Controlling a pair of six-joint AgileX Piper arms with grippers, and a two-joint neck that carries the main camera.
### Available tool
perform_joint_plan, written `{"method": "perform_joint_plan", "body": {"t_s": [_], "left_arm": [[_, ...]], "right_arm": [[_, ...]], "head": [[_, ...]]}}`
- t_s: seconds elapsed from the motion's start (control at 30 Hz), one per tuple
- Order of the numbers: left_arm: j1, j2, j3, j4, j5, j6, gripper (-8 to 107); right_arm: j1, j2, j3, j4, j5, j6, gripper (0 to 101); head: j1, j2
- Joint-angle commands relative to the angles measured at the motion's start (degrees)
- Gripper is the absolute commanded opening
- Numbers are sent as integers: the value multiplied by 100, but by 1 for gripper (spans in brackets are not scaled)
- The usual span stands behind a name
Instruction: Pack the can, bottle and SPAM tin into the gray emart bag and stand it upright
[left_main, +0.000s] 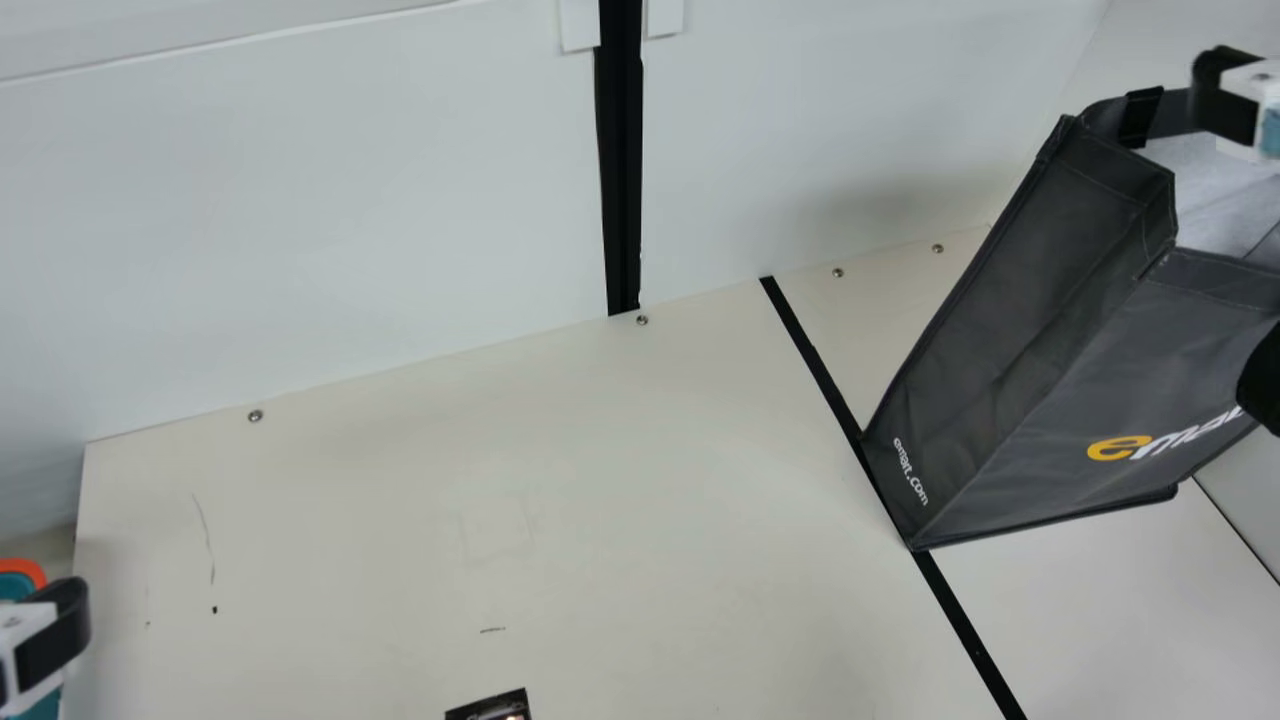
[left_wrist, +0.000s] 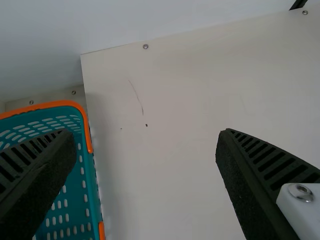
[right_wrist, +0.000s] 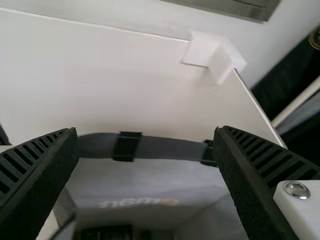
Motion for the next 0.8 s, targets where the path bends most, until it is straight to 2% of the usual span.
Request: {"method": "perform_joint_plan", "body": {"t_s": [0.0,0.47,0.77], "left_arm": [[0,0,0,0,0,0,90],[0,0,0,0,0,0,90],[0,0,0,0,0,0,90]], "right_arm": [[233,-18,4,-57,-5,34,95],[1663,-182,129,-415,-5,365,95],[2613,-424,538,-632,-38,728,95]], "head": [[-130,-14],[-130,-14],[-130,-14]]}}
